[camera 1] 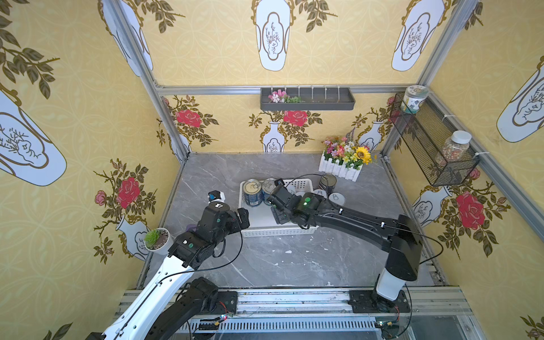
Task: Put the canned food in the basket
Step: Place the canned food in the basket.
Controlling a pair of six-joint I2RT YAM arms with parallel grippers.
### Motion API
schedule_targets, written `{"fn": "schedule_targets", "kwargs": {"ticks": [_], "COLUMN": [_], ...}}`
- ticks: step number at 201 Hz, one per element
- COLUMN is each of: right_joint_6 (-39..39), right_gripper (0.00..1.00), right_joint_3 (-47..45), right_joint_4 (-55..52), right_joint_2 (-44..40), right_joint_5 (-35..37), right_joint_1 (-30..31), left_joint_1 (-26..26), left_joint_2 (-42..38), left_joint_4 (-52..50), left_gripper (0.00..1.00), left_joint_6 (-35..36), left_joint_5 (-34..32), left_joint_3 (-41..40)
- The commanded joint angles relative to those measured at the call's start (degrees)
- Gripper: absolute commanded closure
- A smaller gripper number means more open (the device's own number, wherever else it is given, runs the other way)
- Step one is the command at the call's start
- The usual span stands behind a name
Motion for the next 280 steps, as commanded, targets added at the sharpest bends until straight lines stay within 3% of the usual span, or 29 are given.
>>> {"fn": "schedule_targets", "kwargs": {"ticks": [1, 96, 280], "right_joint_6": [0.16, 0.86, 6.34], "right_gripper": [0.3, 0.31, 0.32], "right_joint_3": [2.3, 13.83, 19.75], "right_joint_4": [4.11, 6.56, 16.91], "right_joint_2": [3.5, 17.48, 27.64], "right_joint_5": [0.54, -4.26, -18.5], "right_joint_1": [0.03, -0.1, -4.73], "left_joint_1": [0.14, 1.14, 2.6], "left_joint_2": [-0.58, -0.5, -1.56], "left_joint_4": [-0.18, 0.07, 0.22], "left_gripper": [0.0, 0.0, 0.0], "left_joint_6": [-0.34, -0.03, 0.02], "left_joint_5": [-0.91, -0.02, 0.04], "left_joint_3": [0.15, 0.16, 0.14]}}
